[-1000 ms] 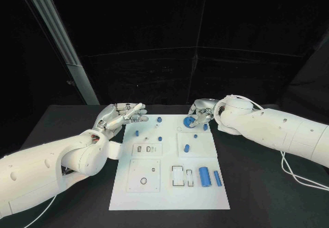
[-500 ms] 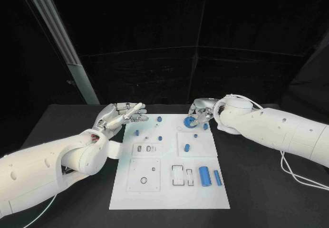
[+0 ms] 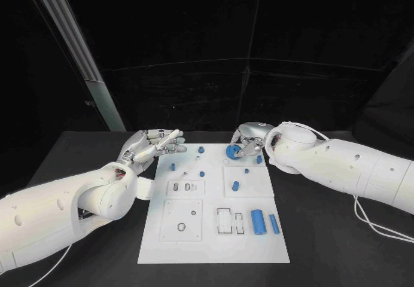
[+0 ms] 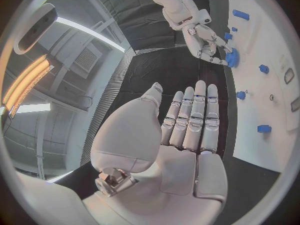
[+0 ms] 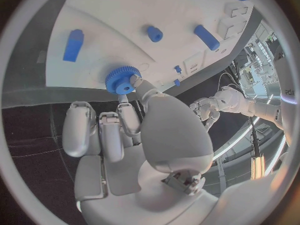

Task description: Assemble the parts on the task board

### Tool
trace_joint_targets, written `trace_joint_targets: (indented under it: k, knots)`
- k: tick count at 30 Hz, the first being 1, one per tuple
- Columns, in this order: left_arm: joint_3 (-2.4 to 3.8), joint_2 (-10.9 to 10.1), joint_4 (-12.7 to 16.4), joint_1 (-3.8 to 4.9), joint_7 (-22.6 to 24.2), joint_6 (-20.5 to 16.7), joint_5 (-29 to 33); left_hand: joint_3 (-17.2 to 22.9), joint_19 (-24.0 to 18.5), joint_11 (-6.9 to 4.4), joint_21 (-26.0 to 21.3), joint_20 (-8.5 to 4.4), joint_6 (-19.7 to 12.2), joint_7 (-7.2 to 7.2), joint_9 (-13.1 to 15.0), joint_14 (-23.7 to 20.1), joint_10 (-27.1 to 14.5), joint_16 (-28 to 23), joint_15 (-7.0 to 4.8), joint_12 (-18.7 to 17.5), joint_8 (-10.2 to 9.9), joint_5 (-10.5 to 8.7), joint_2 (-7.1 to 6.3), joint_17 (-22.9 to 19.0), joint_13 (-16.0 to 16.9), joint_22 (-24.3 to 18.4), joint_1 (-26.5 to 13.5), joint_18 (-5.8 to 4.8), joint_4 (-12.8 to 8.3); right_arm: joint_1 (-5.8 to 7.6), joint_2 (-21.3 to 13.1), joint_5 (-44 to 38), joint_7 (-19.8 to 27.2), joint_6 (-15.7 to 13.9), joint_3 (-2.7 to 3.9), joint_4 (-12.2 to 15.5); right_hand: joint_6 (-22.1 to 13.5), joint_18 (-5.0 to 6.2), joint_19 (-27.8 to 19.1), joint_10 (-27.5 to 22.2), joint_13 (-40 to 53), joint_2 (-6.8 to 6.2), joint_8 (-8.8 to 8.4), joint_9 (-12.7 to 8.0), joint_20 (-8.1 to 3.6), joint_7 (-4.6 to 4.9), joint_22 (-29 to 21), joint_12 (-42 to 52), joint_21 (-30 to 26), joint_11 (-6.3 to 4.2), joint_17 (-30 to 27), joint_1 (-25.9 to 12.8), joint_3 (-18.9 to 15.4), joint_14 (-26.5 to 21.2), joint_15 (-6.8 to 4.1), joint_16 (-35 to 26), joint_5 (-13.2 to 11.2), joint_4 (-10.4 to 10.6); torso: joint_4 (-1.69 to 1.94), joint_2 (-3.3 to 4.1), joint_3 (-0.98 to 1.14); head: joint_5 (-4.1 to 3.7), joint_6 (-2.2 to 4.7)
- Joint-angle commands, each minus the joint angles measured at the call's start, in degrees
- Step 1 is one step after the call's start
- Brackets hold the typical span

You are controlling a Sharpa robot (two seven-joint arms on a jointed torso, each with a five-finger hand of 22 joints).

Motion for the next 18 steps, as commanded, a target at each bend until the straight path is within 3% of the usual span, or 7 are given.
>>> trace_joint_targets:
  k: [1, 8, 18]
  knots:
    - [-0.01, -0.1, 0.1, 0.05, 0.1, 0.9, -0.4, 0.0, 0.4, 0.08, 0.3, -0.01, 0.1, 0.29, -0.1, -0.1, -0.1, -0.3, 0.05, -0.4, -0.3, -0.1, 0.34, 0.1, -0.1, -0.1, 0.3, 0.39, -0.3, 0.16, -0.3, -0.2, 1.3, -4.4, 0.06, 1.8, 2.5, -0.39, 0.2, 0.3, -0.1, -0.02, 1.15, 0.1, -0.26, -0.94, 0.0, -0.2, 0.2, -0.09, 8.5, -0.8, 0.1, 4.6, -0.35, 0.2, 0.2, 0.6, 0.09, -0.05, -0.11, -0.02, 0.1]
    - [-0.01, -0.2, 0.3, 0.06, 0.0, 0.9, -0.4, 0.0, 0.4, 0.08, 0.3, -0.01, 0.1, 0.29, -0.1, -0.1, -0.1, -0.3, 0.05, -0.4, -0.3, -0.1, 0.34, 0.1, -0.1, -0.1, 0.3, 0.39, -0.3, 0.18, 0.6, -0.7, 0.5, -6.0, 0.07, 4.4, 2.3, -0.39, 0.2, 0.3, -0.2, -0.25, 0.98, -0.1, -0.29, -0.92, 0.0, -0.3, 0.2, -0.1, 8.5, -1.4, 0.2, 4.6, -0.37, 0.2, 0.0, 0.9, 0.13, 0.0, -0.07, 0.3, 0.14]
    - [-0.01, 0.1, 0.4, 0.08, -0.1, 0.9, -0.4, 0.0, 0.4, 0.08, 0.3, -0.01, 0.1, 0.29, -0.1, -0.1, -0.1, -0.3, 0.05, -0.4, -0.4, -0.1, 0.41, 0.1, -0.1, -0.1, 0.4, 0.39, -0.4, 0.17, 7.1, -3.7, -1.0, -5.9, -0.3, 1.7, 2.2, -0.38, 0.1, 0.1, -0.5, -0.29, 0.9, -0.1, -0.29, -0.91, 0.0, -0.6, 0.2, -0.09, 8.3, -1.6, 0.2, 4.5, -0.37, 0.1, 0.0, 1.0, 0.18, 0.06, 0.0, 0.41, 0.08]
